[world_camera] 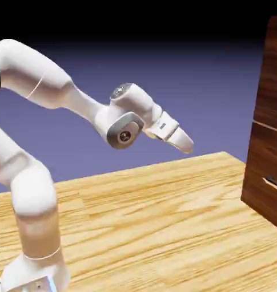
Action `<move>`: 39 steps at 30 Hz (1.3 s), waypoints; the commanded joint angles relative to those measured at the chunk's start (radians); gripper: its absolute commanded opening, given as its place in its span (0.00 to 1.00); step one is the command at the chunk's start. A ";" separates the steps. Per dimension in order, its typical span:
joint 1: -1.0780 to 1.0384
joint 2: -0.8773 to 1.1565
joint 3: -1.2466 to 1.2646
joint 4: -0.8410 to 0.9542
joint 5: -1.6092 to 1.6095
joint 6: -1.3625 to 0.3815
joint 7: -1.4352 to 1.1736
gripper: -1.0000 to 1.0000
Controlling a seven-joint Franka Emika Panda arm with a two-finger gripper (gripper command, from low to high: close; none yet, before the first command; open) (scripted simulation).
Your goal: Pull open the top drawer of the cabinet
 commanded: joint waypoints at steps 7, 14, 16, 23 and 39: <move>0.254 -0.005 -0.228 0.135 0.034 0.059 0.087 1.00; 0.507 -0.011 -0.456 0.271 0.069 0.118 0.174 1.00; 0.580 -0.012 -0.522 0.309 0.079 0.135 0.199 1.00; 0.834 -0.018 -0.750 0.445 0.113 0.195 0.285 1.00; 1.413 -0.030 -1.271 0.754 0.192 0.330 0.484 1.00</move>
